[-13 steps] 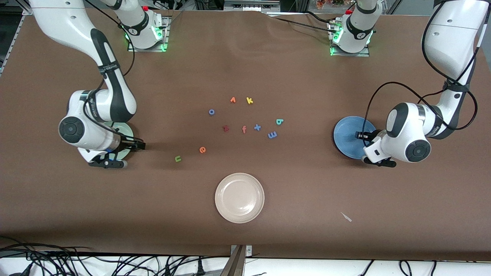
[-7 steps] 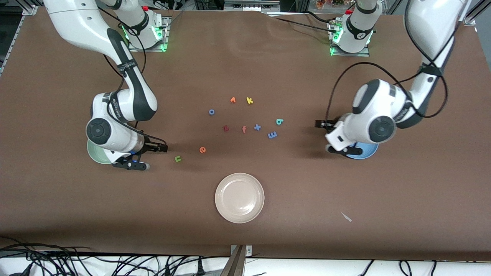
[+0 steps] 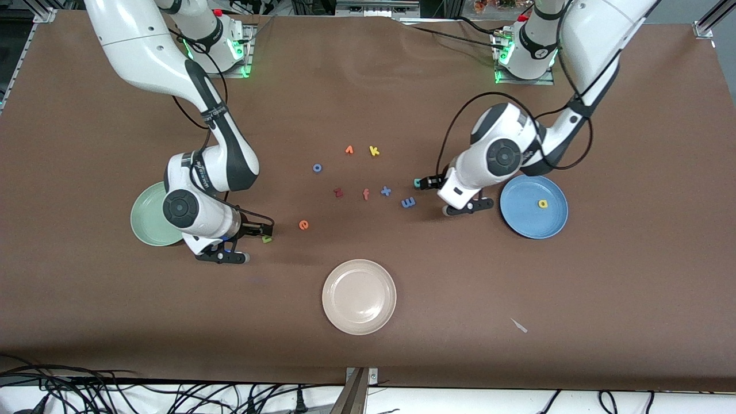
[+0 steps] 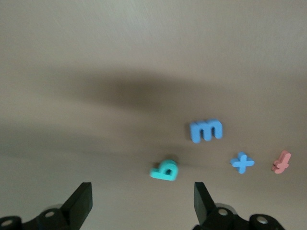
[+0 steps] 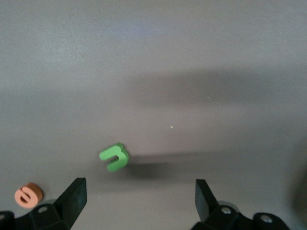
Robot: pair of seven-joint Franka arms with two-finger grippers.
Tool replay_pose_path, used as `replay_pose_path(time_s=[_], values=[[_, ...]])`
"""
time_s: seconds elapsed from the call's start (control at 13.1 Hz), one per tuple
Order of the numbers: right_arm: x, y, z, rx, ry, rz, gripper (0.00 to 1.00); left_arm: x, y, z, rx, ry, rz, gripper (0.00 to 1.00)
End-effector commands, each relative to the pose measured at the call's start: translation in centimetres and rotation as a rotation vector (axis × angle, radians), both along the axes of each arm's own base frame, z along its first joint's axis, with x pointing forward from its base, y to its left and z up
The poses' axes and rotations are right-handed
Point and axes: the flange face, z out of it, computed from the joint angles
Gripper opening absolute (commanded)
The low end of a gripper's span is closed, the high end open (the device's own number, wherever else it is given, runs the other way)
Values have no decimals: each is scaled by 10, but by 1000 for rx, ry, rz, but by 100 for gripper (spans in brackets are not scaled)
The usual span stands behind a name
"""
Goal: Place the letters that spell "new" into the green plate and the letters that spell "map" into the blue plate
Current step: 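Move the left gripper to teal b while the right gripper reaches green u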
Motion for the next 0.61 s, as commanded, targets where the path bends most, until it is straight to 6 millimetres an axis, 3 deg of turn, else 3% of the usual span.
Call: replay_pose_path(time_s=[0.0,0.15,0.31,0.53], values=[[6,13,-11,21,-24,-3,99,-14,-21,-13,47,7,58,94],[6,17,-13,25,-37,0,98,-28,-35,-37,109,11,52,94],[4,27,-18,26,-48,17,90,-29,-38,-51,134,-41,66,94],[-1,36,-21,23,-51,36,80,-31,-44,-59,138,-64,68,89]])
